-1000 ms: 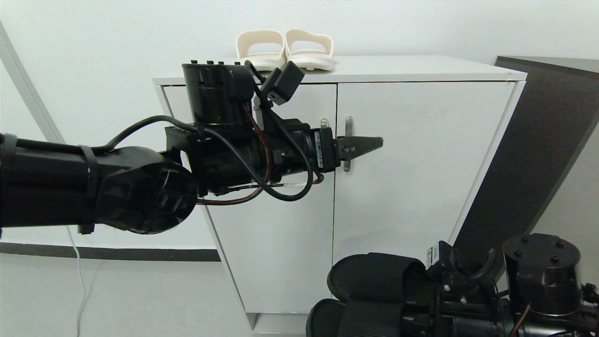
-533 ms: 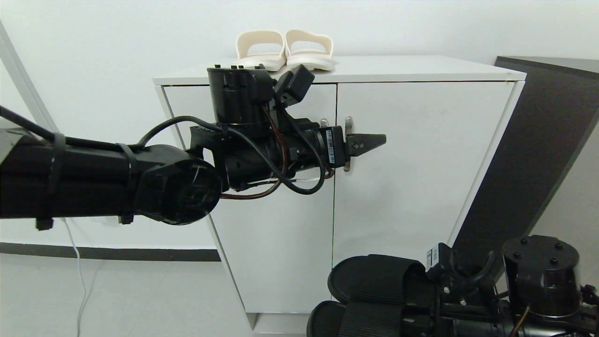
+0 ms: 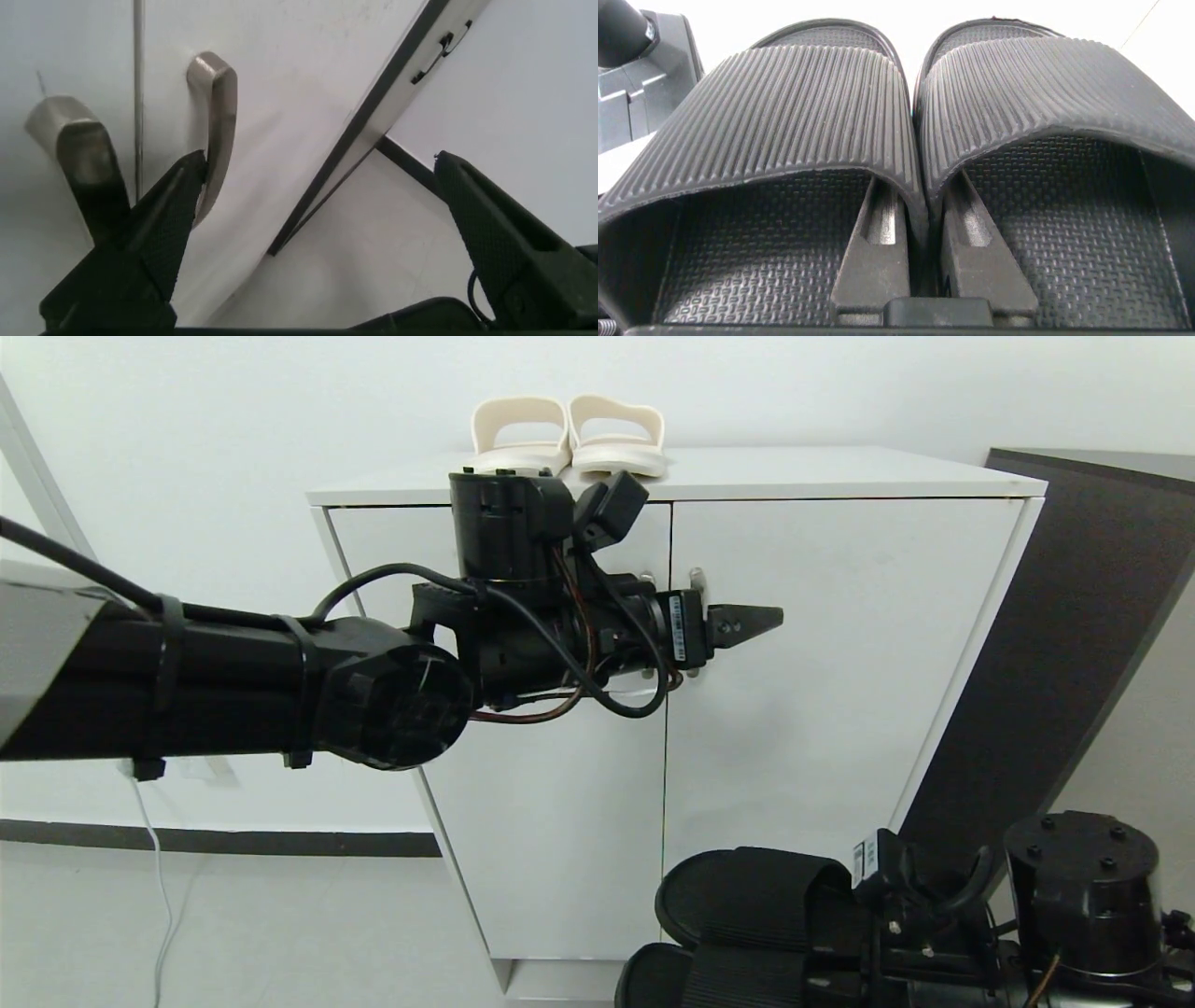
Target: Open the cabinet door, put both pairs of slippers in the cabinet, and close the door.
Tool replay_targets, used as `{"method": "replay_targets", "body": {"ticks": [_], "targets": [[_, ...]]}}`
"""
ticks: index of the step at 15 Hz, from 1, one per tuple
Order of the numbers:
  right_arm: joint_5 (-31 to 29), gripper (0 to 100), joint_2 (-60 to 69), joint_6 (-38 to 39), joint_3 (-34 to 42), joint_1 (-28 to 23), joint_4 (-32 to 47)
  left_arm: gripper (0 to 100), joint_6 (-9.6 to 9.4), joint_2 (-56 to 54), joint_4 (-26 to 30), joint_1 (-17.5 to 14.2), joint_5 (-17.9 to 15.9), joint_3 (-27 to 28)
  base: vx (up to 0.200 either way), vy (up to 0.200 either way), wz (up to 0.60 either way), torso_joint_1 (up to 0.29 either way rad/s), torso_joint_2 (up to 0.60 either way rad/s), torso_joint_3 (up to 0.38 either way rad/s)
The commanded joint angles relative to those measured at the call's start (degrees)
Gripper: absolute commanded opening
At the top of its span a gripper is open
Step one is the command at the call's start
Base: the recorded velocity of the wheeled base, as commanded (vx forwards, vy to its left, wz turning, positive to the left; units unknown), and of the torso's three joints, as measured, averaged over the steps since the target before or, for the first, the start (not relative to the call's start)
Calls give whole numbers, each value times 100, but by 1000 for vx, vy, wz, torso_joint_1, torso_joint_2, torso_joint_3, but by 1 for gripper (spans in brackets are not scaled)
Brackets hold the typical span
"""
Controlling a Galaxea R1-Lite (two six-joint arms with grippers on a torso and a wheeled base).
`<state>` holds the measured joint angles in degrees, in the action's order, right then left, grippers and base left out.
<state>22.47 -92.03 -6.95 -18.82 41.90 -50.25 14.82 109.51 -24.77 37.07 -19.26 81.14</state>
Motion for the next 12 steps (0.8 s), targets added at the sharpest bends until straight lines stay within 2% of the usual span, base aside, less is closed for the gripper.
{"method": "replay_targets", "body": {"ticks": [1, 5, 7, 12], "targets": [[12, 0, 18, -8, 28, 2, -2, 0, 12, 0, -1, 2, 1, -11, 0, 0, 0, 0, 0, 0], [56, 0, 18, -8, 133, 2, -46, 0, 12, -175, -10, 2, 1, -239, 0, 0, 0, 0, 0, 0], [241, 0, 27, -43, 212, 2, -55, 0, -6, -448, -80, 19, 1, -661, 0, 0, 0, 0, 0, 0], [768, 0, 80, -369, 458, 2, -152, 0, -6, -1160, -327, 327, 10, -1540, 0, 0, 0, 0, 0, 0]]}}
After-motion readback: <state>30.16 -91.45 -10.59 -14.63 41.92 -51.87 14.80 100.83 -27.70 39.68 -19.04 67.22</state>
